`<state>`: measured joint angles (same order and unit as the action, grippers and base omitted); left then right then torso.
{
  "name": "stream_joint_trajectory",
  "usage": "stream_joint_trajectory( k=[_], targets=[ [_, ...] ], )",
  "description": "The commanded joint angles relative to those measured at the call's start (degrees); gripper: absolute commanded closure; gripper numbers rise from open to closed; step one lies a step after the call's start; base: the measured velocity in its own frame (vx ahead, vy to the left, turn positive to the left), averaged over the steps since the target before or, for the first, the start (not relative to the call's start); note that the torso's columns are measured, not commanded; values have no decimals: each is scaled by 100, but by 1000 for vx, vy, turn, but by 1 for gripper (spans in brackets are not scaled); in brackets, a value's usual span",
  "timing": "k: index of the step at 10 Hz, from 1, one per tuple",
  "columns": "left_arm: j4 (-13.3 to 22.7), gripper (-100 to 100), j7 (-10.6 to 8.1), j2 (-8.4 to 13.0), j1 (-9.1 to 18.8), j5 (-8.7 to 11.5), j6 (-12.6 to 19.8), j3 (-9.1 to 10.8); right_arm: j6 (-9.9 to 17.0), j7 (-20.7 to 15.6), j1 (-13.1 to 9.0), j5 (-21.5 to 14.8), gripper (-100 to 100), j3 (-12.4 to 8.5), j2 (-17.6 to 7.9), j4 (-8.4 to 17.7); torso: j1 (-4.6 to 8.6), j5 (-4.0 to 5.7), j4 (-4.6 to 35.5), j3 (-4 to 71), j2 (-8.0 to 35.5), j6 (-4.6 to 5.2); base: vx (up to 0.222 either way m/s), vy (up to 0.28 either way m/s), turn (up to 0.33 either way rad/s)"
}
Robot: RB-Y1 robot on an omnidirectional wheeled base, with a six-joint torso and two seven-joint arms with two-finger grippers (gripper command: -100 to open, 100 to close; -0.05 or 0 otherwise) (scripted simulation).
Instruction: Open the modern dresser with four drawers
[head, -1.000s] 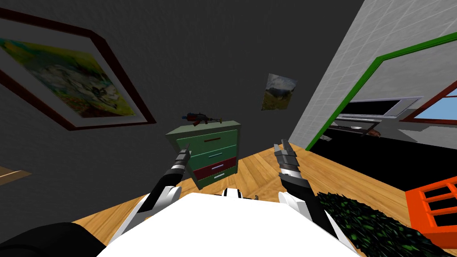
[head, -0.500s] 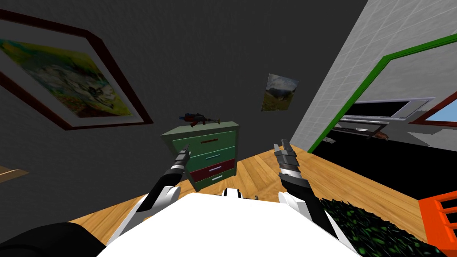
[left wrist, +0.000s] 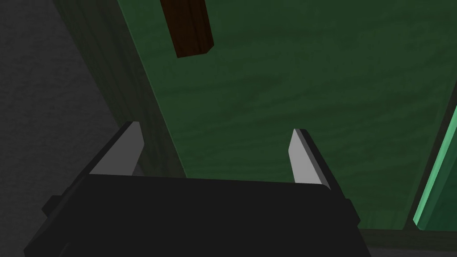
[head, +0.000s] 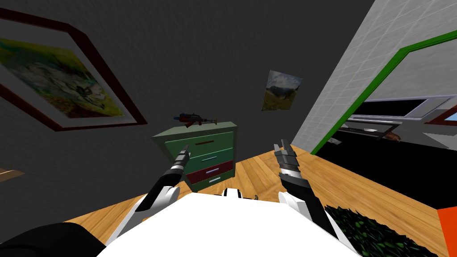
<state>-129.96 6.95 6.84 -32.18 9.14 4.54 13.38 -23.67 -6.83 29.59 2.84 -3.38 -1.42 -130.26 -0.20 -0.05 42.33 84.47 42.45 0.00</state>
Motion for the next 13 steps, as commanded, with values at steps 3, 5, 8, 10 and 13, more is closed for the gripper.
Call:
stream_joint_trajectory(
  k=[3,5,8,10,13],
  targets=[
    [-2,-100,-9,-4,-4,32,88,28,0,0,0,0,0,0,0,0,29,7,-6,14,-23,0,31,-40,14],
    [-3,-100,-12,-15,-8,52,145,44,0,0,0,0,0,0,0,0,26,8,-7,15,-23,0,54,-55,4],
    [-8,-100,-10,-35,-14,65,193,52,0,0,1,0,0,0,1,0,22,6,-3,7,-10,-1,42,-62,31],
    [-243,-100,-14,-35,-104,100,350,100,0,0,0,0,0,0,-1,0,-4,-2,-2,5,-10,1,39,24,-101],
    [-69,100,-5,-40,-34,73,251,62,0,0,0,0,0,0,0,0,32,9,-1,1,-2,-4,-14,-7,48]
  ],
)
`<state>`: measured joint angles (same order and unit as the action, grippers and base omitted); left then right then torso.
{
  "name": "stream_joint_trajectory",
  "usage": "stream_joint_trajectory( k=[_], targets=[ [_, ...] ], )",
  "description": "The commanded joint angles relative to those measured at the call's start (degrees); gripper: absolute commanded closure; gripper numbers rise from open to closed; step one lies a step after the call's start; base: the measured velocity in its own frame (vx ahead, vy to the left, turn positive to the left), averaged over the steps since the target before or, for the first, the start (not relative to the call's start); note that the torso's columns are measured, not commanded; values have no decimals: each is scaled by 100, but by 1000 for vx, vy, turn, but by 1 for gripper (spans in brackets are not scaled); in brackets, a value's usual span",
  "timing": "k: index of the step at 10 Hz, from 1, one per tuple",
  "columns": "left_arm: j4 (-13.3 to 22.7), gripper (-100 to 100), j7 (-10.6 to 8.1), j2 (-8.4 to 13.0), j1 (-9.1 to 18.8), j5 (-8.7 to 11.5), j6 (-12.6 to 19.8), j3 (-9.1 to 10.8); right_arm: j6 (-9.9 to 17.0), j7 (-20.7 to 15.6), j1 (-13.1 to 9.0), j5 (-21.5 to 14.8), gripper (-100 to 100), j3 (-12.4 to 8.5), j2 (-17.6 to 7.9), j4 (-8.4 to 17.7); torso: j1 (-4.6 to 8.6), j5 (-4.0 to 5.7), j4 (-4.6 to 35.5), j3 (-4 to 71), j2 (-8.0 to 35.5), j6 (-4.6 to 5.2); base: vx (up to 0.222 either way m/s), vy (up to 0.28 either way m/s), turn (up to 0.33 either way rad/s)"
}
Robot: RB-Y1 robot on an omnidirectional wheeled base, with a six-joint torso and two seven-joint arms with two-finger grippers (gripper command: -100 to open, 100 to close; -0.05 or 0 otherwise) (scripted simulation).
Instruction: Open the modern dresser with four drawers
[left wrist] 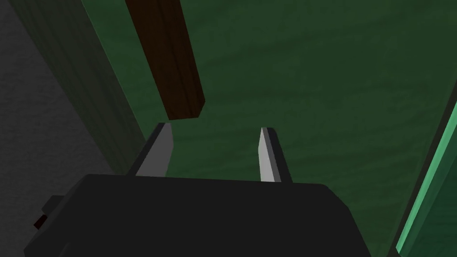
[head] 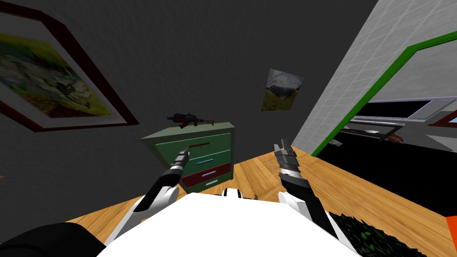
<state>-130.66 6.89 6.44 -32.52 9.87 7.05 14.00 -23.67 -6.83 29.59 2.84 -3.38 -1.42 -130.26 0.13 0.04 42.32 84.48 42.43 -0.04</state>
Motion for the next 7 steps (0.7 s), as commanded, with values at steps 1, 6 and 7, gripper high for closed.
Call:
stream_joint_trajectory(
  k=[1,6,7],
  targets=[
    [-120,100,-2,18,-86,24,17,-33,0,0,-1,0,0,0,0,0,-5,0,-1,3,-7,5,-113,-29,-5],
    [-276,100,-6,39,-190,55,59,-64,0,0,-2,0,0,1,1,0,-13,-3,-5,12,-20,3,-86,-48,40],
    [-377,-100,-11,30,-222,70,158,-38,0,0,-1,0,0,0,0,0,-28,-8,-10,22,-38,3,85,3,-17]
  ],
)
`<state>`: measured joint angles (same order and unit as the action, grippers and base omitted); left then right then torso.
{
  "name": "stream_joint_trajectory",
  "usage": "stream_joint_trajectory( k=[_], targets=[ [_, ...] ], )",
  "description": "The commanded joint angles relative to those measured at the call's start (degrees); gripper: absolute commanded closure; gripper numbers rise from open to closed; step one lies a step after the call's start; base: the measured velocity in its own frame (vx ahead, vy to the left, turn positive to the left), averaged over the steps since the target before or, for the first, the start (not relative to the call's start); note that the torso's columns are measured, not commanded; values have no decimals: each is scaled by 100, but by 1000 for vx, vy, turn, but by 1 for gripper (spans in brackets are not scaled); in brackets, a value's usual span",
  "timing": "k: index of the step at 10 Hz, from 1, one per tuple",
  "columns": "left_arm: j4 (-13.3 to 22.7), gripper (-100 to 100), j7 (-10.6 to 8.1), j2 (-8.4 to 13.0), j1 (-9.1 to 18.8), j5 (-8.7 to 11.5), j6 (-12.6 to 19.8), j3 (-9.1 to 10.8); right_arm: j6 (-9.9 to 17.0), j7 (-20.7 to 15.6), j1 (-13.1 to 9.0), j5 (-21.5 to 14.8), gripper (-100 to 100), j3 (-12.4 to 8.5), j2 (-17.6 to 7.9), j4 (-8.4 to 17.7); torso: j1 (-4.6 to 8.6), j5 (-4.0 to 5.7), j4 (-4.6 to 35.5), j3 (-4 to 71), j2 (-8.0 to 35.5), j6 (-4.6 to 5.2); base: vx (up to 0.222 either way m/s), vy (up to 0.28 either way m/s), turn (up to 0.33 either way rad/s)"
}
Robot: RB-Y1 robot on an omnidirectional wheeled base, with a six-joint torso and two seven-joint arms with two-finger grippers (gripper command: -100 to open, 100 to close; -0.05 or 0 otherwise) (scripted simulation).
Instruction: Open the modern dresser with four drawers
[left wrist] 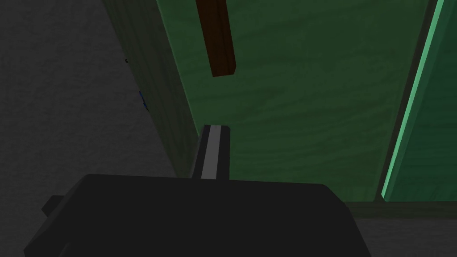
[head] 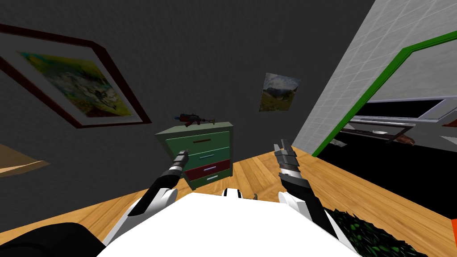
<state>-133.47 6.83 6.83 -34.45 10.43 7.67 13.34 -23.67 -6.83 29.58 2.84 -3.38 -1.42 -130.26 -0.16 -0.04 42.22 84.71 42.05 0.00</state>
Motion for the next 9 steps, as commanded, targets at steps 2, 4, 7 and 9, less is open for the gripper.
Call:
stream_joint_trajectory(
  k=[2,4,7,9],
  targets=[
    [-158,-100,-10,-16,-48,24,164,48,0,0,2,0,0,-1,-1,0,5,1,-6,12,-15,2,91,14,-81],
    [-201,-100,-13,-20,-61,31,210,61,0,0,1,0,0,0,0,0,21,6,10,-22,36,-1,59,5,-35],
    [-244,-100,-16,-25,-74,38,258,75,0,0,1,0,0,0,0,0,18,5,7,-16,27,0,45,2,8],
    [-247,-100,-17,-25,-75,38,262,76,0,0,2,0,0,-1,0,0,13,3,2,-3,5,-2,83,5,62]
  ],
)
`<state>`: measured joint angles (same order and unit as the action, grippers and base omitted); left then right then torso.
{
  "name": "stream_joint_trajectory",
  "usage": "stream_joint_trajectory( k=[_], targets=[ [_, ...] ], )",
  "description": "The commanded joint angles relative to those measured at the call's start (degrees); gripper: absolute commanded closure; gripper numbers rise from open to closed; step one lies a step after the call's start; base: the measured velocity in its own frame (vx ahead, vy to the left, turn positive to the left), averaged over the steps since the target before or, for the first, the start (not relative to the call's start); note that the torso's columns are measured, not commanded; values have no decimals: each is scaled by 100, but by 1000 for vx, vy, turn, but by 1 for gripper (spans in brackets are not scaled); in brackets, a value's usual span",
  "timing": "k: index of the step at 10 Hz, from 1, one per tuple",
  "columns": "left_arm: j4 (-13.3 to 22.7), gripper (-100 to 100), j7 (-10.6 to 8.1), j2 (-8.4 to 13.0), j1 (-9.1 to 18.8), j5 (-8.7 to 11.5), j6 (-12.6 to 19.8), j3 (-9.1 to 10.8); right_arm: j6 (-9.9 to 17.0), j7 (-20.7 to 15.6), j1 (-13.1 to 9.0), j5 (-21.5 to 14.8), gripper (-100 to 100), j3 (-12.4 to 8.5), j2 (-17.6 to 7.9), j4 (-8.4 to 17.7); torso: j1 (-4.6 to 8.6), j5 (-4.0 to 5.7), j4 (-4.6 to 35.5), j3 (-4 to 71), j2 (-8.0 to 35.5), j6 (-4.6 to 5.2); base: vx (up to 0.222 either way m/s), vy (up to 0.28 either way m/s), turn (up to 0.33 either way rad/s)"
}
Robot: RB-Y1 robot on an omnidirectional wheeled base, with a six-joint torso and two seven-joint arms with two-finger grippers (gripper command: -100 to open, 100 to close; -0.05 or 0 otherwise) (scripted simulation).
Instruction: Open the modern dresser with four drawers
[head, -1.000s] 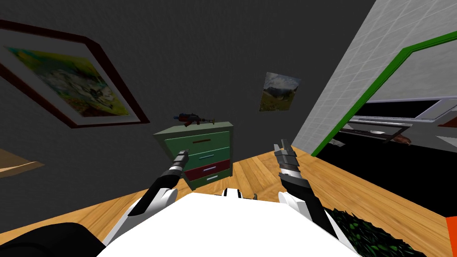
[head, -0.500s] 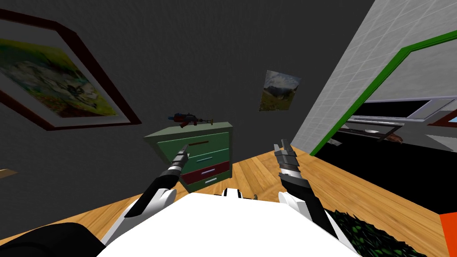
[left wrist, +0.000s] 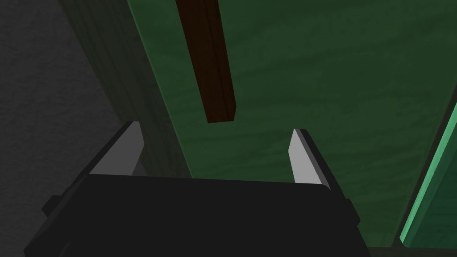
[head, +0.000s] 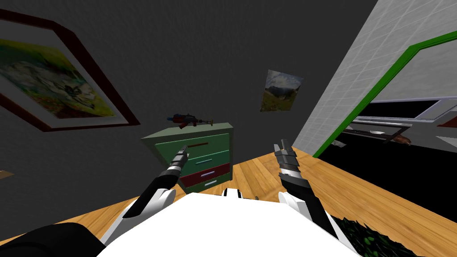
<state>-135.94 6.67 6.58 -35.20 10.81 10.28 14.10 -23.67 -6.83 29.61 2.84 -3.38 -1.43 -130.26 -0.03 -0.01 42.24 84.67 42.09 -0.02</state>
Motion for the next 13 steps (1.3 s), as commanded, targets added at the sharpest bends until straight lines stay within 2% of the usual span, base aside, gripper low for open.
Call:
stream_joint_trajectory(
  k=[1,2,3,9,10,13],
  targets=[
    [-177,-100,-11,-9,-62,29,123,37,0,0,-1,0,0,0,0,0,3,1,2,-6,16,3,110,43,-15],
    [-91,-100,3,-21,-52,7,36,1,0,0,0,0,0,0,0,0,-8,-1,2,-4,7,2,71,29,-2],
    [-104,100,4,-23,-58,8,46,1,0,0,-1,0,0,0,0,0,0,-1,5,-12,25,2,12,5,0],
    [-287,100,1,-7,-201,49,53,-42,0,0,-3,0,0,1,1,0,-6,-2,-2,4,-3,2,-116,-47,53],
    [-210,-100,3,-2,-146,34,59,-45,0,0,-2,0,0,1,0,0,-12,-4,-7,15,-22,3,72,28,-52],
    [-90,-100,6,6,-60,12,65,-47,0,0,1,0,0,0,-1,0,-3,-1,-7,13,-19,2,175,42,-34]
  ],
)
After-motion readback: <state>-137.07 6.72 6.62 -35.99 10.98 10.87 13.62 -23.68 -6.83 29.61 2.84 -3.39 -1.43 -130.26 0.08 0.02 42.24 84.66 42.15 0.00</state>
